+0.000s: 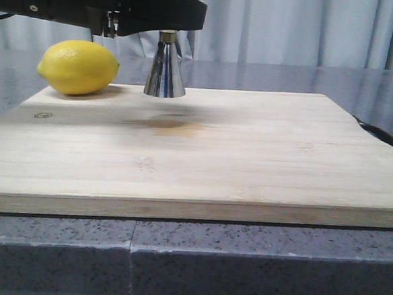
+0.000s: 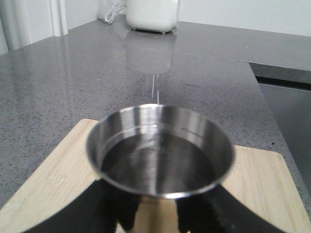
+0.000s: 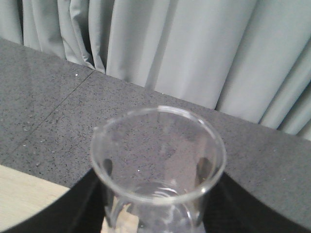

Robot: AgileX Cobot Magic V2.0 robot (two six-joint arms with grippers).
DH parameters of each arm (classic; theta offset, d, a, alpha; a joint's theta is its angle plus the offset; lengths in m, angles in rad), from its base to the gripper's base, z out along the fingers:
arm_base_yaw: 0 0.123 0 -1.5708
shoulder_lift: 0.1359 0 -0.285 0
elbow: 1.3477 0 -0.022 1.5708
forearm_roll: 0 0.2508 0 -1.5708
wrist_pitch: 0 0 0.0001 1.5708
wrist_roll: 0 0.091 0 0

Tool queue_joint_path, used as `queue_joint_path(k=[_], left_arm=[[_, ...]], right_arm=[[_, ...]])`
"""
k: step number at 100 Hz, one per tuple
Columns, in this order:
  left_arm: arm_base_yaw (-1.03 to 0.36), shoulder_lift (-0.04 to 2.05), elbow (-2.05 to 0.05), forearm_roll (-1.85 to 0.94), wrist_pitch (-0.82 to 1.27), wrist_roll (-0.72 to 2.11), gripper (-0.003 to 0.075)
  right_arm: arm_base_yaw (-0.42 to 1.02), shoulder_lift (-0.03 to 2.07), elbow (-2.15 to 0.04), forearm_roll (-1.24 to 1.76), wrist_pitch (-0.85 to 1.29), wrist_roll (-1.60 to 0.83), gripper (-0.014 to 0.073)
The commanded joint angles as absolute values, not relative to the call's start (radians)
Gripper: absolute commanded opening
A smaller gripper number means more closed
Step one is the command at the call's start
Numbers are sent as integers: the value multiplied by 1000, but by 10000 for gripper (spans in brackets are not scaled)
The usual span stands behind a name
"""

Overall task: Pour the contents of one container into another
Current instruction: 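Tilt the beaker upright with the right gripper, then lower the empty beaker onto the board and open the right gripper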

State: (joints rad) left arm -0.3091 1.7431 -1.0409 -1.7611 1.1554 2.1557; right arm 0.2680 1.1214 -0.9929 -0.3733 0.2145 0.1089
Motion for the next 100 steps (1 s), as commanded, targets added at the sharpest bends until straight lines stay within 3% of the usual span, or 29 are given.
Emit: queue_joint_path(k=[1,38,100], left_arm=[[-319,1695,-1069,-1850,1249,2150,259],[-319,1695,-1069,-1850,1249,2150,259],[-319,1695,-1069,-1850,1249,2150,259]], right_arm=[[226,1072,-911,-300,0,113,258],[221,1188,-504,-247,-719,126,258],[221,1465,-497,-312,-892,126,258]])
